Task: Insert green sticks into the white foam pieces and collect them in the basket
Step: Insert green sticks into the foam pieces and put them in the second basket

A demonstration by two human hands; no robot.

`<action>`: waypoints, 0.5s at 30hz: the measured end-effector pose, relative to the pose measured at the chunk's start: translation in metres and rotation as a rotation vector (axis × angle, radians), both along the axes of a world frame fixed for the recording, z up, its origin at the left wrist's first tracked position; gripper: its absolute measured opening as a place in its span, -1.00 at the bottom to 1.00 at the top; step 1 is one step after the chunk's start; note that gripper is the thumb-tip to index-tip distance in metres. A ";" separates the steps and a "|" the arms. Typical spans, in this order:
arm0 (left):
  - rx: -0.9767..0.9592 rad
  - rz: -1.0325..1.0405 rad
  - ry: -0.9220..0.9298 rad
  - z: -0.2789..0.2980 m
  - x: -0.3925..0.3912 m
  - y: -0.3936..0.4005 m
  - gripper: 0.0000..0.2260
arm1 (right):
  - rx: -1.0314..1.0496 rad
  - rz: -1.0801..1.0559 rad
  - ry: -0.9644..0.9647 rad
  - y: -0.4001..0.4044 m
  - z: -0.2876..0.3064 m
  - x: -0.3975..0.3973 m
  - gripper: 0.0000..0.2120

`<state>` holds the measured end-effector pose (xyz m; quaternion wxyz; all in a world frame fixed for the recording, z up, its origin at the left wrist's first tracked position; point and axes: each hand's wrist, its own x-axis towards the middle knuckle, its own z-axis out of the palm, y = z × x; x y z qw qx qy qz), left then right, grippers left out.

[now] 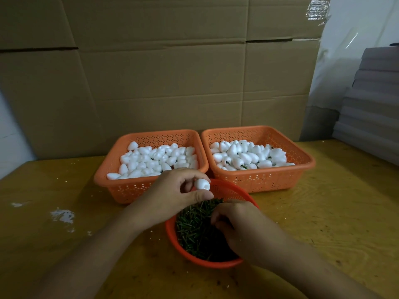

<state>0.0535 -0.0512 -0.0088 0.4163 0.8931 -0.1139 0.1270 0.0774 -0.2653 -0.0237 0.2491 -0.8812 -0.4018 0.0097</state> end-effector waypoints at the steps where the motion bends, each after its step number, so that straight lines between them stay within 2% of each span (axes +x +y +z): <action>1: -0.006 -0.004 0.003 0.000 0.001 0.000 -0.57 | 0.005 -0.003 0.001 0.000 0.001 0.000 -0.81; 7: -0.013 -0.045 0.024 0.001 0.000 -0.004 -0.59 | 0.049 -0.005 -0.038 0.000 0.001 -0.003 -0.77; 11: -0.043 -0.064 0.042 0.004 -0.004 -0.007 -0.64 | 0.216 -0.053 -0.097 0.001 0.002 -0.004 -0.79; 13: -0.066 -0.058 0.032 0.004 -0.004 -0.007 -0.63 | 0.349 -0.128 -0.021 0.000 0.003 -0.002 -0.82; 15: -0.072 -0.064 0.024 0.005 -0.005 -0.007 -0.64 | 0.515 -0.191 0.198 0.001 0.007 -0.001 -0.85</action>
